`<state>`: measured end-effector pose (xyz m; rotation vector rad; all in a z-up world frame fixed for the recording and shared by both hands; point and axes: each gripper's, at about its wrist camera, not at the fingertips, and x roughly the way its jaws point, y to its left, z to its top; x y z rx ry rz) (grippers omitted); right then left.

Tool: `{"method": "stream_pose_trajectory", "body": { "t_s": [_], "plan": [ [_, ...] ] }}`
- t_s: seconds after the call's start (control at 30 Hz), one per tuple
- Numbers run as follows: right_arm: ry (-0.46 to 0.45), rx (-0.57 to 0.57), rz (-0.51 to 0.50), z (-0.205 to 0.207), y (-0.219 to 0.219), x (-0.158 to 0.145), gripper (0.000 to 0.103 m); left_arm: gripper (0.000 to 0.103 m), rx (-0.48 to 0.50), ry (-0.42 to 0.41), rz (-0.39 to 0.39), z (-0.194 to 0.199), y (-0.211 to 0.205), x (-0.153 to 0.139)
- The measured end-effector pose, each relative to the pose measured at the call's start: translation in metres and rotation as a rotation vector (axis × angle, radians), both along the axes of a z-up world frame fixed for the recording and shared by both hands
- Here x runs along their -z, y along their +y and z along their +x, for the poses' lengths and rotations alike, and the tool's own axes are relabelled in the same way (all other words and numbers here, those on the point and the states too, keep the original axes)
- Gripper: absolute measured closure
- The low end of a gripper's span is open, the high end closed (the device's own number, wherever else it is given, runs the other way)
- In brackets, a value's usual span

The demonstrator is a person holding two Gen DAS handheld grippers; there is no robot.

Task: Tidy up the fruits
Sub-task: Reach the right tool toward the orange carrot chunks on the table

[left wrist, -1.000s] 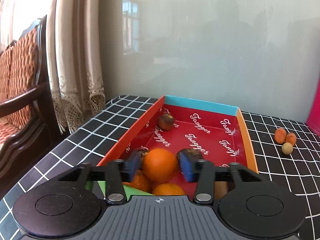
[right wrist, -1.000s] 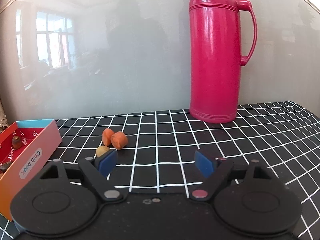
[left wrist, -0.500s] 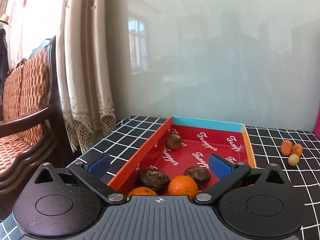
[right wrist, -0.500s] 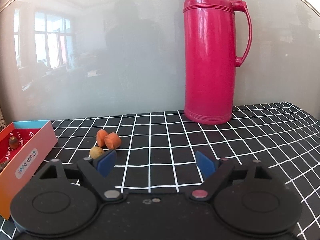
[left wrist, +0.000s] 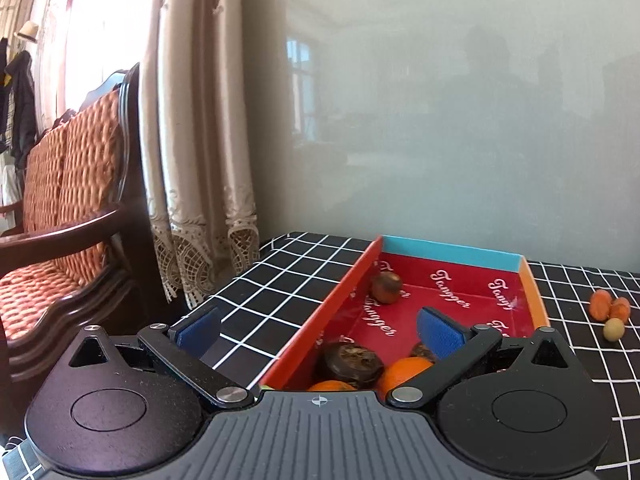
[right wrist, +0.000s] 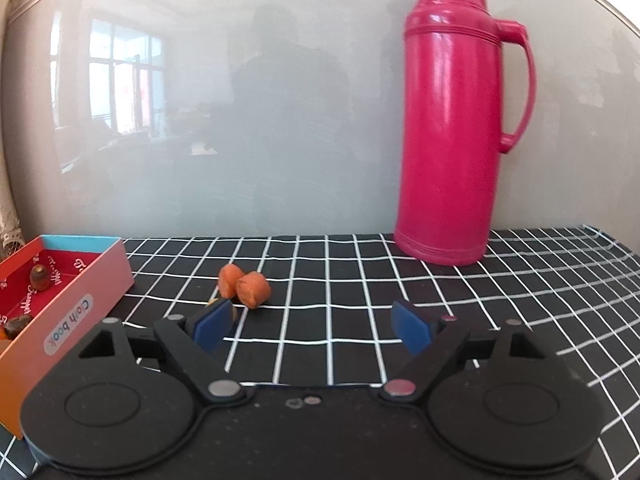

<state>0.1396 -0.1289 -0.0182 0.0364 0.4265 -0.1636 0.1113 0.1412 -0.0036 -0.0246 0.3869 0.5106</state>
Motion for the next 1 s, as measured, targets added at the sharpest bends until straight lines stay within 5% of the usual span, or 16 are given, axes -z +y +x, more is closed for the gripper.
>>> {"method": "stream_pose_trajectory", "body": {
  "t_s": [0.33,1.0],
  "plan": [
    [0.002,-0.056,-0.078,0.022,0.025,0.007,0.018,0.000,-0.025,-0.016,-0.030,0.000,0.018,0.001],
    [0.035,-0.078,-0.062,0.065,0.045,0.017,0.030,0.000,-0.091,-0.022,-0.064,0.019,0.053,0.003]
  ]
}}
